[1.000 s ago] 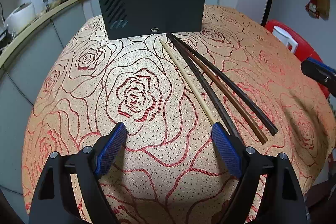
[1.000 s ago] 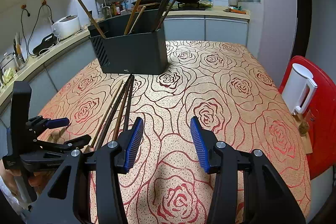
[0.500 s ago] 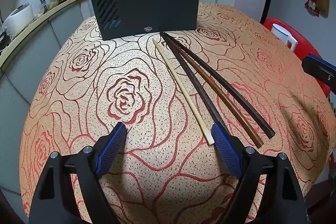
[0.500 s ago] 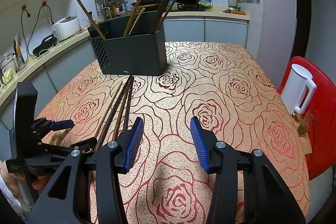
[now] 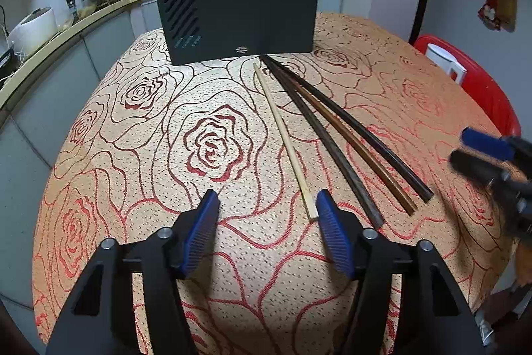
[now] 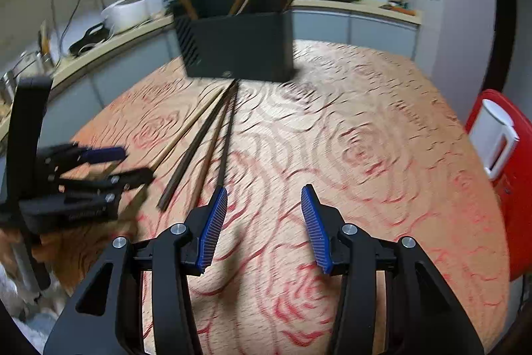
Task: Organize utensils
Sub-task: 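Grasp a bamboo chopstick with the left tool while the right tool grasps a dark chopstick, then lift both held chopsticks upright and carry them over the black caddy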
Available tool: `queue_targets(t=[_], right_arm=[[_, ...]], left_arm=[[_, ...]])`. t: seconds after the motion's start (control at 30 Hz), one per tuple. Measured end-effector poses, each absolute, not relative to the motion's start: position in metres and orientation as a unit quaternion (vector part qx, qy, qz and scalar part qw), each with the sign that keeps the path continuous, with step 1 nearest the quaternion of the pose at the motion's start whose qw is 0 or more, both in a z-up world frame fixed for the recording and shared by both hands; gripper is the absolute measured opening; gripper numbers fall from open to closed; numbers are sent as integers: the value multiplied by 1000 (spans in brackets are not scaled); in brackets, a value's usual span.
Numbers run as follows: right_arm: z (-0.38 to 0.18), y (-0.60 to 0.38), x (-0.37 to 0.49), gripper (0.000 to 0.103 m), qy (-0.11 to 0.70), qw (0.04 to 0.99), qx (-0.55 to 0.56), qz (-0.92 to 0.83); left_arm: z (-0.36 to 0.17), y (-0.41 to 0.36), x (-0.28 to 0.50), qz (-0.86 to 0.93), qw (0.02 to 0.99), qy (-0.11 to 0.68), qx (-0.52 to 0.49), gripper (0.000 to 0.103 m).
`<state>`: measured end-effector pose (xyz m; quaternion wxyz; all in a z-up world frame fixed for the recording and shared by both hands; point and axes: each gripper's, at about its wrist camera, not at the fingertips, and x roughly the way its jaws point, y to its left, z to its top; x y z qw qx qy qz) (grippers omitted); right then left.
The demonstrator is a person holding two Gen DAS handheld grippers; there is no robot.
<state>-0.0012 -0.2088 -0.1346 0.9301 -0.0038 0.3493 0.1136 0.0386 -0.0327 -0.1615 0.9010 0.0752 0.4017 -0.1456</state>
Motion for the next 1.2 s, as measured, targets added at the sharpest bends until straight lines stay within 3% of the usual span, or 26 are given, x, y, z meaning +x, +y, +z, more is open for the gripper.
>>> queue_targets(t=[0.13,0.47,0.7,0.83,0.9,1.0,1.2], right_arm=[[-140,-195,-4,45,350,927,-18,136],[-154,-185,-1,37,366,919,-33,142],[-156,-179,4,25,359,922,-41,140],[-156,-174,5,20,350,925,-52,140],[-157,-174,5,14,349,925,-53,138],[-156,-175,6,9,348,927,-53,132],[-150,-184,7,8,353,926,-37,128]], left_arm=[[-161,-28,38,-144,903,397,75,51],[-162,-26,34,-161,905,389,60,49],[-163,-33,32,-169,906,382,65,27],[-163,-31,33,-169,908,379,62,20],[-163,-30,34,-169,908,378,60,7],[-163,-27,36,-170,907,382,52,5],[-156,-20,35,-166,909,378,53,5]])
